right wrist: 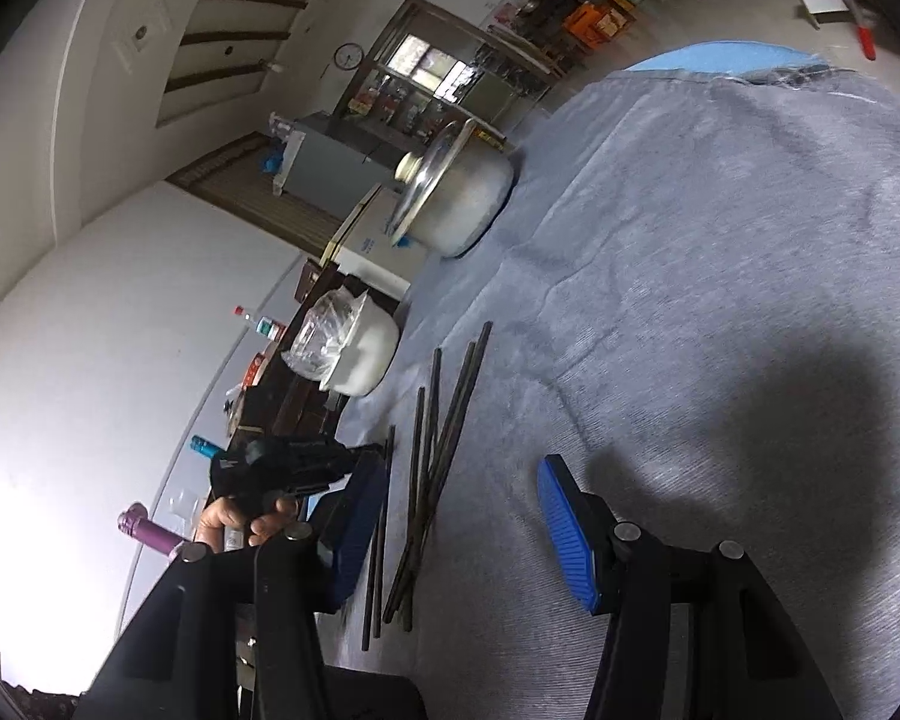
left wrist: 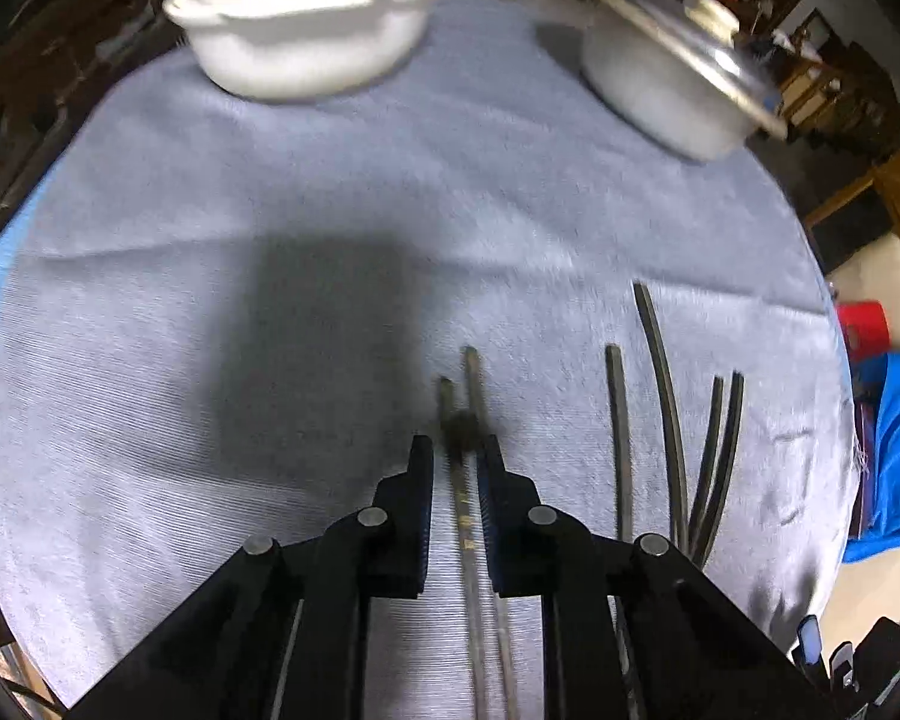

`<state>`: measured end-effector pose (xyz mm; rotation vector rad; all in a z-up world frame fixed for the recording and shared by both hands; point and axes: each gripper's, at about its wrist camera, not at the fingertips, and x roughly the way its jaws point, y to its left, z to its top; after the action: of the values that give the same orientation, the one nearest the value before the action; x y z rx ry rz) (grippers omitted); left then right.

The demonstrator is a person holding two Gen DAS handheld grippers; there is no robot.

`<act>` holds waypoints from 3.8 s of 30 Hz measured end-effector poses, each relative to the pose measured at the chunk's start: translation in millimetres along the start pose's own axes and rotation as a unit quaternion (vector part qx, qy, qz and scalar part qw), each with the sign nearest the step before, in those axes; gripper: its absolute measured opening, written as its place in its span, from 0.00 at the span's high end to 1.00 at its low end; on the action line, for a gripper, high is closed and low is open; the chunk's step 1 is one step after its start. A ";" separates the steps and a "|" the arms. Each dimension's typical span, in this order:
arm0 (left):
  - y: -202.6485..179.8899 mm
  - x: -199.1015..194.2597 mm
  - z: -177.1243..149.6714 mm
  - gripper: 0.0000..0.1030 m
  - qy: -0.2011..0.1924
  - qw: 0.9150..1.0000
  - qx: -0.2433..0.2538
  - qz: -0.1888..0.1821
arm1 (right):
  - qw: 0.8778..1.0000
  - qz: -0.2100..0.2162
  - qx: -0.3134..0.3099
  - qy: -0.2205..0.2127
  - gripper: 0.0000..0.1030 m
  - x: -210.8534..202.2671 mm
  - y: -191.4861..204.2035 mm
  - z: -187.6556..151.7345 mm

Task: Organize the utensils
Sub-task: 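Grasp a chopstick with the right tool while the left tool holds its chopstick, then lift both chopsticks, carry them to the grey cup and release them inside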

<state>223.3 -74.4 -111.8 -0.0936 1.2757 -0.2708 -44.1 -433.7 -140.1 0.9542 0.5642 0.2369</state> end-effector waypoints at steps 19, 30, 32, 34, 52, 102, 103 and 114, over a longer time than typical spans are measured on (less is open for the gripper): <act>-15.0 17.3 -5.2 0.83 0.023 0.999 -0.037 -0.010 | 1.000 0.002 0.007 0.008 0.44 3.2 -3.7 -3.0; -5.5 16.2 -1.6 0.85 0.033 0.999 -0.029 0.003 | 0.998 -0.044 -0.036 0.040 0.44 18.0 8.7 7.8; -4.3 16.4 -0.5 0.85 0.035 0.999 -0.032 0.002 | 0.996 -0.054 -0.054 0.052 0.44 27.8 16.1 15.8; -7.0 18.1 1.3 0.85 0.036 0.999 -0.028 0.006 | 0.990 -0.077 -0.088 0.076 0.45 48.0 32.1 30.1; 8.7 25.2 14.8 0.95 0.058 0.998 0.003 -0.013 | 0.864 -0.310 -0.228 0.324 0.44 304.4 105.0 80.4; -53.0 -289.3 -189.1 0.95 -0.413 0.907 0.039 -0.067 | 0.937 -0.063 -0.312 -0.145 0.94 -60.2 239.5 -17.5; -54.3 -292.4 -192.9 0.95 -0.420 0.904 0.036 -0.075 | 0.936 -0.058 -0.310 -0.155 0.94 -66.3 242.6 -19.7; -77.5 -303.2 -230.2 0.95 -0.495 0.862 0.030 -0.104 | 0.931 -0.023 -0.305 -0.199 0.94 -79.9 258.4 -48.3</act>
<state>-87.7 -54.4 120.2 -0.2776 0.2236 -0.3792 -123.8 -287.9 78.7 0.3614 0.1149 0.1550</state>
